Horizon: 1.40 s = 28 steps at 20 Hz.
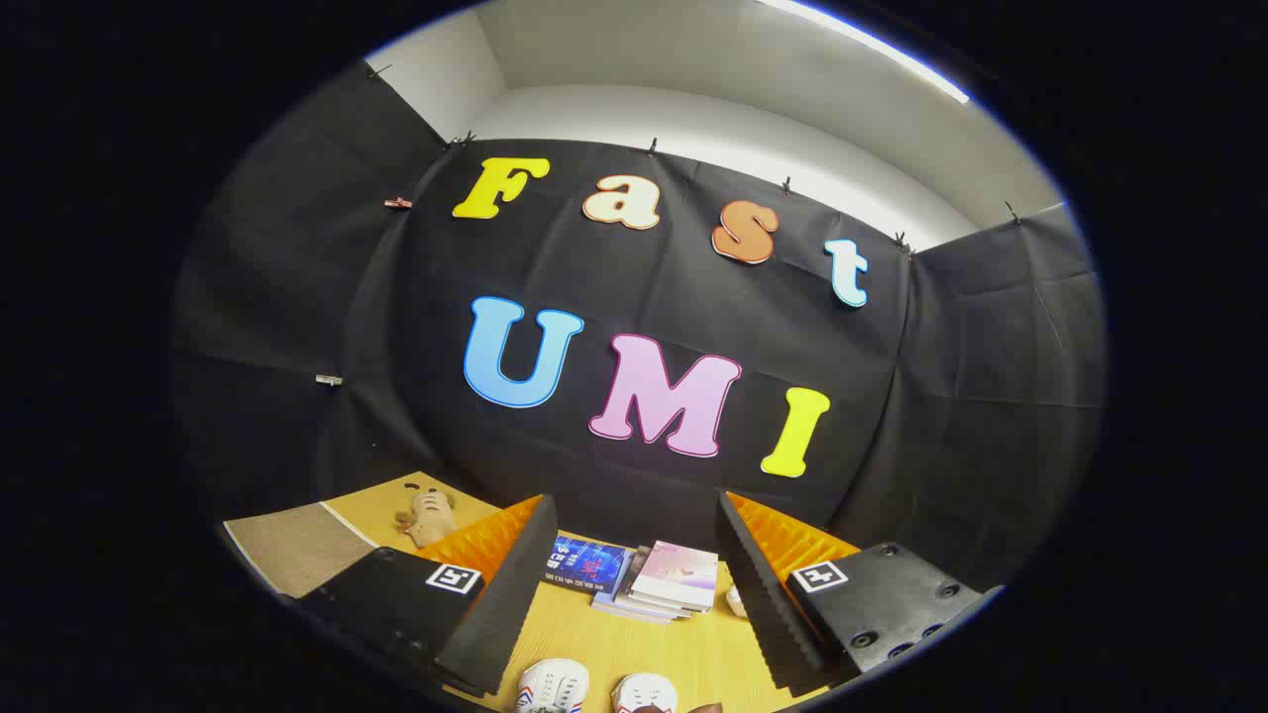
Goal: Open the storage box then place both shoes into the box .Put the left shoe in first, then the right shoe, with the right side of both shoes facing outward in a uniform manner.
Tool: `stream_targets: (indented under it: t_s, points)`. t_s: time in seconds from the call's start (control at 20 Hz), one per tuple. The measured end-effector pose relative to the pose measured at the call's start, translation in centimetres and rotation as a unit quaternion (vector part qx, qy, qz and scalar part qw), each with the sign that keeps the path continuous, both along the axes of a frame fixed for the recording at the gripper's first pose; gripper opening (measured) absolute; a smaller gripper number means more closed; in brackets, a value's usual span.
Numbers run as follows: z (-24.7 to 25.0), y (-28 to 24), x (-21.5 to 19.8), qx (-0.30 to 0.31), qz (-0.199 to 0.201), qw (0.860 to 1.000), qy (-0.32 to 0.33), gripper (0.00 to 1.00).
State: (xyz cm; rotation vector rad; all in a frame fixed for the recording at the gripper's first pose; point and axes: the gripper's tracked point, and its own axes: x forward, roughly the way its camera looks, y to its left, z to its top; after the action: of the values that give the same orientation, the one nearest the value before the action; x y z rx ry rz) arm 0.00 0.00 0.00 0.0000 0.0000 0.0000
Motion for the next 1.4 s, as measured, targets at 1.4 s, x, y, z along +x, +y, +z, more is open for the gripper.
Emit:
stream_targets:
  t_s: [1.4]
  points:
    - [-3.3, 8.7, 1.7, 0.043, 0.136, 0.985, 0.101, 0.98]
